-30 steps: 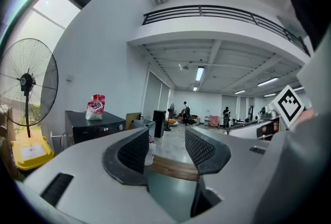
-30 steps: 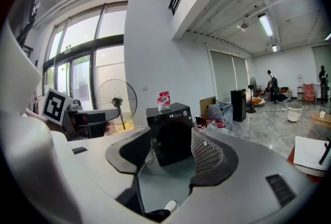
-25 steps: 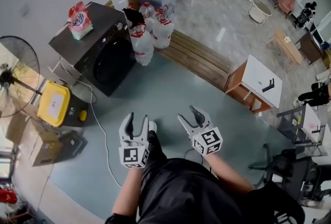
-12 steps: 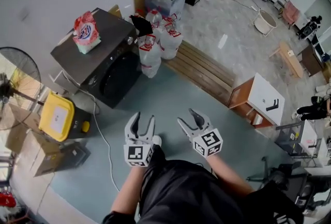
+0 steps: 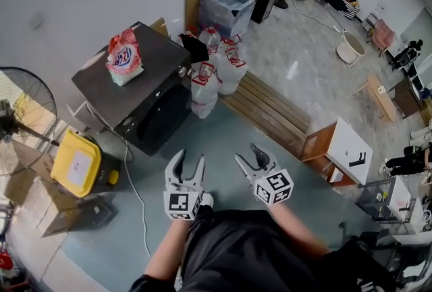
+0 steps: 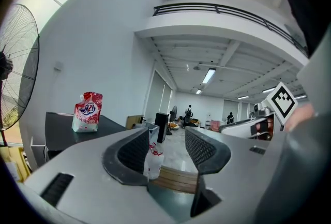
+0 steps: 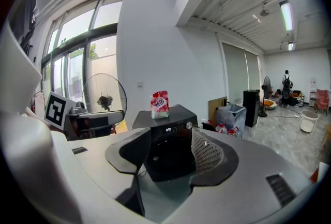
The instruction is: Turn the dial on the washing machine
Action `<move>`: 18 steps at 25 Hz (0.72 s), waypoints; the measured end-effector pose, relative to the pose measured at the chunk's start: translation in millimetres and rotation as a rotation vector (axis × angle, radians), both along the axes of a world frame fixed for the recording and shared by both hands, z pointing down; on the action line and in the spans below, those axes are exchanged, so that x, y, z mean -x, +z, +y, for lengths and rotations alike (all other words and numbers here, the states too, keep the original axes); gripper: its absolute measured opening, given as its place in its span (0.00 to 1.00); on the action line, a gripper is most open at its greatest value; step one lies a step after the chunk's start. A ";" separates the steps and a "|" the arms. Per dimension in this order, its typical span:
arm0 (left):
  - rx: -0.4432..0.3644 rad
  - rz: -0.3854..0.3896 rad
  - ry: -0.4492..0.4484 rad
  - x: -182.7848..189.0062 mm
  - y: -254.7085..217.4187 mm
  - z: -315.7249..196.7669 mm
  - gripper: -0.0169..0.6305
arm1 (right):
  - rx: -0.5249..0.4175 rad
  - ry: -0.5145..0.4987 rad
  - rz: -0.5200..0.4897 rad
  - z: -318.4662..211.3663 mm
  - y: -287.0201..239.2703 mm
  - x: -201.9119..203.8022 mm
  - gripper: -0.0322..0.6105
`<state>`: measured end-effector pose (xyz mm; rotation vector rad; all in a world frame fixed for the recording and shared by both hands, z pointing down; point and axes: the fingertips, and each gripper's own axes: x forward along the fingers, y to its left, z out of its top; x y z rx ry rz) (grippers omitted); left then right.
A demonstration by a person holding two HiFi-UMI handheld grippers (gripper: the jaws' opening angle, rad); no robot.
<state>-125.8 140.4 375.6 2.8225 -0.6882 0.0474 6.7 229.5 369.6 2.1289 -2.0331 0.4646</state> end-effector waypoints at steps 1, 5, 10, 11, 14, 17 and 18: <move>-0.009 0.001 -0.007 1.3 -0.8 -5.7 0.33 | 0.000 -0.004 -0.002 -6.2 0.2 0.4 0.39; 0.004 0.003 -0.047 7.0 3.7 -18.6 0.33 | 0.022 -0.027 -0.027 -20.3 9.4 6.3 0.39; 0.036 -0.014 -0.109 13.9 18.6 -30.2 0.33 | 0.061 -0.097 -0.057 -42.1 28.6 13.9 0.39; 0.041 -0.015 -0.127 15.4 19.7 -31.8 0.33 | 0.063 -0.113 -0.061 -47.4 30.7 13.8 0.39; 0.046 -0.025 -0.172 10.2 20.6 -41.2 0.33 | 0.045 -0.156 -0.067 -71.9 30.4 5.5 0.39; 0.044 -0.034 -0.222 -5.1 20.4 -63.9 0.33 | 0.026 -0.207 -0.077 -107.6 32.2 -12.6 0.39; 0.039 -0.036 -0.248 -9.4 17.5 -73.4 0.33 | 0.027 -0.229 -0.081 -120.2 34.1 -19.2 0.39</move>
